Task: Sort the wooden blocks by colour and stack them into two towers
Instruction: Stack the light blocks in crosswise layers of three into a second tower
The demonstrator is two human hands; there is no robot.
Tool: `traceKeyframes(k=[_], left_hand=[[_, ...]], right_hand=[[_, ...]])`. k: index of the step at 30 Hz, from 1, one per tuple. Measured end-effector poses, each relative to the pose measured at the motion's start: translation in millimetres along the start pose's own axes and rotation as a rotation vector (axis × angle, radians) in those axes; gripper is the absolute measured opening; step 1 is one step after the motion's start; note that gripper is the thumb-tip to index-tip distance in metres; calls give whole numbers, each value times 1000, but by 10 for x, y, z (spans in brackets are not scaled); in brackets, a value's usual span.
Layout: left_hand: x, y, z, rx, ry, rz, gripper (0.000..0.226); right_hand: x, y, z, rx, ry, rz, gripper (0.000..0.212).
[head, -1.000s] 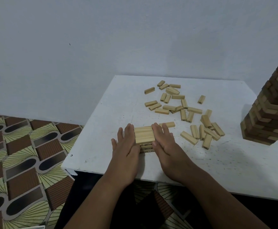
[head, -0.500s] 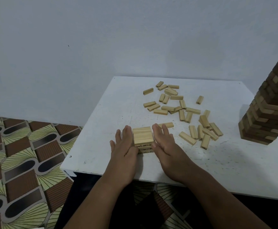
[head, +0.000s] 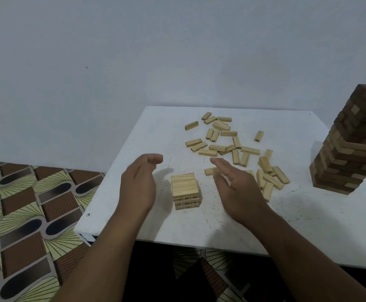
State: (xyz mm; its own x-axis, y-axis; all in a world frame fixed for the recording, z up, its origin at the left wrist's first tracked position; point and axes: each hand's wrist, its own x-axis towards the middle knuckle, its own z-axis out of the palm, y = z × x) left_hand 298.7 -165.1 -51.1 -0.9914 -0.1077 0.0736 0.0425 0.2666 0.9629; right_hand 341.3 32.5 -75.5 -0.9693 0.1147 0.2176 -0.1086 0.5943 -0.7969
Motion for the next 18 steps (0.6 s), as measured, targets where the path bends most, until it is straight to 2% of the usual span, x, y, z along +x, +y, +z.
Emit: traceKeyframes(k=[6,12,14,18], left_hand=[[515,95,202,134,-154,27,29],[1245,-5,575,455,-232,213,19],[1499,-27,726,517,-256,260,22],[1953,-24,1086,690,-312,308,47]], right_hand=[[454,-14,18,-56,57,-48,30],[1076,177,-25,-129,38,-16,26],[1305,285,-54,-167,41,-17,27],[1821,485,-81,-248,30,28,30]])
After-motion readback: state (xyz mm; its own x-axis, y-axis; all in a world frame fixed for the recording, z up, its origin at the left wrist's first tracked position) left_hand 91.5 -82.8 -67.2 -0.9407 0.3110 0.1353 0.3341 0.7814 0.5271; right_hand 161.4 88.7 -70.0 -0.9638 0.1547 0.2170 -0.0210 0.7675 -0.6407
